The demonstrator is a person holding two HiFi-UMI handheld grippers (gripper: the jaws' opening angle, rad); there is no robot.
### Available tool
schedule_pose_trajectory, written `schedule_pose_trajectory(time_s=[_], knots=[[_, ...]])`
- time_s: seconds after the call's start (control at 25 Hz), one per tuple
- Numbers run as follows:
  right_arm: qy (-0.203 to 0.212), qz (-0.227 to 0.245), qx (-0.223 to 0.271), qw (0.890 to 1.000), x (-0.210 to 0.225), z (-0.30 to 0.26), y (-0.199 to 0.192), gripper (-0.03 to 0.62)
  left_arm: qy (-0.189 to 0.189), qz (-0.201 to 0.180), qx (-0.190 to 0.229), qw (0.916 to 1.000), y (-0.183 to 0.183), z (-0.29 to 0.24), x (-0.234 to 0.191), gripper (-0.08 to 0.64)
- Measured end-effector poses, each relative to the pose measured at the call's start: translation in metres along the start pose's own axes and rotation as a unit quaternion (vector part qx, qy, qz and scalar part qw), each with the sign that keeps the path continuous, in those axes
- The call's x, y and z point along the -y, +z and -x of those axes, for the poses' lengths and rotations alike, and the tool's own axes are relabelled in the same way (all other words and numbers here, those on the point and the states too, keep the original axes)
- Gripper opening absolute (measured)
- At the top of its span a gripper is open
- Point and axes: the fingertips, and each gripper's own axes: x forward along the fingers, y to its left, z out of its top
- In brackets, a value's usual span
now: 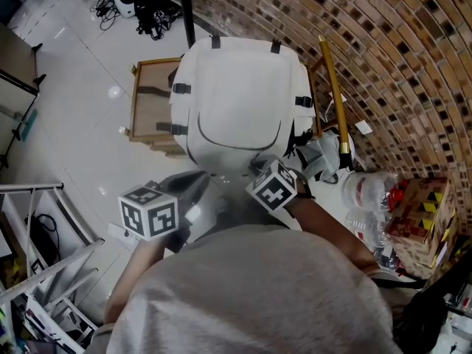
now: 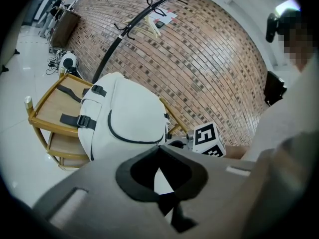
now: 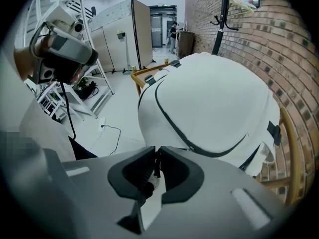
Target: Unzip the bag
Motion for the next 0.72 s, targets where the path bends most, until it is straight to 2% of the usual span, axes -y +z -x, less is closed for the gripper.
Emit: schedule_pose_trajectory(time_s=[0.28,0.52,0.72], knots=[[0.021,-0.002,0.012,1.000,-0.011,-0.005,0.015,0.032,0.006,0.006,0.011,0.9999,-0.001,0.008,-0.005,0.002],[0.039,0.018,0.015,0.999,-0.017,-0.008,0.031,0.032,0.018,0.015,0.024,0.9994,-0.001,0.017,-0.011,0.000],[0.069,-0.004,0.023,0.997,-0.024,-0.011,0.043,0.032,0.029,0.026,0.037,0.9986,0.000,0.026,-0.018,0.000]])
